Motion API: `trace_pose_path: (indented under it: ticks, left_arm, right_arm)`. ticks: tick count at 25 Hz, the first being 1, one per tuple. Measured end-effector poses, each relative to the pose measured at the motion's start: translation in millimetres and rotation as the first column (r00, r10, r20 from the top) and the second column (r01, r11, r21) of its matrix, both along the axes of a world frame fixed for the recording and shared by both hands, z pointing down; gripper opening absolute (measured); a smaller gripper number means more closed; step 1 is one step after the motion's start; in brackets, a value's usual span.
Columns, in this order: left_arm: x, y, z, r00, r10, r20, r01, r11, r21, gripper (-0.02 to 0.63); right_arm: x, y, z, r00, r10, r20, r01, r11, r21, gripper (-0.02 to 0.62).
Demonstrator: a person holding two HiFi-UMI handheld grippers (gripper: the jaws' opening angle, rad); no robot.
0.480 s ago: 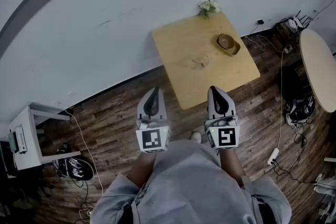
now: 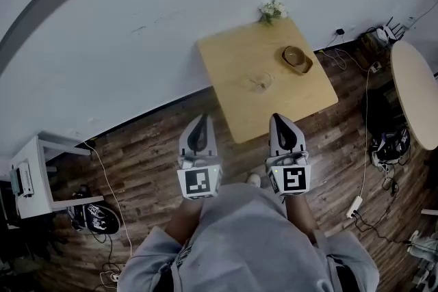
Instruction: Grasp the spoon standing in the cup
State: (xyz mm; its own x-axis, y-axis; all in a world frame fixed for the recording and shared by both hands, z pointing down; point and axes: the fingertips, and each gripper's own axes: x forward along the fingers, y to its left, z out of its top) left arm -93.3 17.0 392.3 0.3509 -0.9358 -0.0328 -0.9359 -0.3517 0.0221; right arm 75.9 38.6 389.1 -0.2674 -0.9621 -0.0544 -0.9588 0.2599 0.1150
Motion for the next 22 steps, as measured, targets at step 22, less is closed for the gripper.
trace_pose_path:
  ticks: [22]
  left_arm:
    - [53.8,21.0,7.8,0.995,-0.090,0.030,0.091,0.995,-0.034,0.002]
  right_arm:
    - [61.9,7.8,27.1,0.996,-0.084,-0.036,0.083,0.995,-0.048,0.000]
